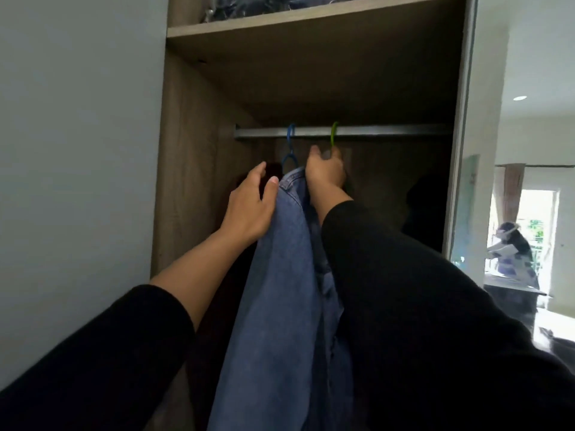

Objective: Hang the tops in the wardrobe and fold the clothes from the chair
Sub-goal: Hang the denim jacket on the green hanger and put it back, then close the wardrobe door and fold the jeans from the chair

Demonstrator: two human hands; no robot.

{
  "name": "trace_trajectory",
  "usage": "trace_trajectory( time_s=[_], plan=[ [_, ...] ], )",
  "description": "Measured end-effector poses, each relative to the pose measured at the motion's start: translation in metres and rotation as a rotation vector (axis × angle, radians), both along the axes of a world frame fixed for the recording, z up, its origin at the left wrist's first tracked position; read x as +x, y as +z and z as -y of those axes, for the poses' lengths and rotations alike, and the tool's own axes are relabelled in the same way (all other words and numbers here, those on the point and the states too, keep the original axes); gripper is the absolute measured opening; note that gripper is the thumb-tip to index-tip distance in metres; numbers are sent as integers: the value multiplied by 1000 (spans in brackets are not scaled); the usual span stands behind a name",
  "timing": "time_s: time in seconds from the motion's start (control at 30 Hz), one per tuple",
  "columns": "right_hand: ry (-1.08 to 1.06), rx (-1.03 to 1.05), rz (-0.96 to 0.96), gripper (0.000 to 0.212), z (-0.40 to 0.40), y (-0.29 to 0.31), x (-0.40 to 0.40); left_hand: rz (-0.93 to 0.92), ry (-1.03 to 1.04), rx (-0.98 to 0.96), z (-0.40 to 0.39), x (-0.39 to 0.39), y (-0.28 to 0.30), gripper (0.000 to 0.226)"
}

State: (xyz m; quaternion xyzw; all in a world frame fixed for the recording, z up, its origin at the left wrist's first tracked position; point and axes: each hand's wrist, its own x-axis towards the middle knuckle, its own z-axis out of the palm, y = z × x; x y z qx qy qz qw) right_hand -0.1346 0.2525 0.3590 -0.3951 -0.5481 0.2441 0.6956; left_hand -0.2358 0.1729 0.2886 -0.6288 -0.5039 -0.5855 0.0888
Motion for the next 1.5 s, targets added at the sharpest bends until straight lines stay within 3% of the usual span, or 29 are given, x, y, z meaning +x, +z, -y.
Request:
trace_trajectory(
  time_s=[0.33, 0.63, 0.77, 0.93, 1.2, 1.37, 1.5],
  plan=[
    [1, -3, 182, 64, 131, -76, -38, 55, 172, -93, 144, -51, -53, 52],
    [140, -9, 276, 64, 245, -113, -61, -3, 322, -40, 282, -46, -45, 52],
    [263, 35, 327, 63, 297, -124, -71, -2, 420, 32, 342, -44, -43, 50],
    [323, 190, 541, 63, 360, -151, -68, 62, 561, 56, 401, -42, -57, 50],
    [379, 339, 831, 65, 429, -191, -64, 133, 756, -110, 476, -53, -67, 54],
    [344, 464, 981, 66, 449, -202, -71, 165, 683, -249, 493, -59, -51, 46],
    [247, 619, 1172, 66, 454, -208, -83, 131, 622, -363, 488, -74, -43, 61]
  ],
)
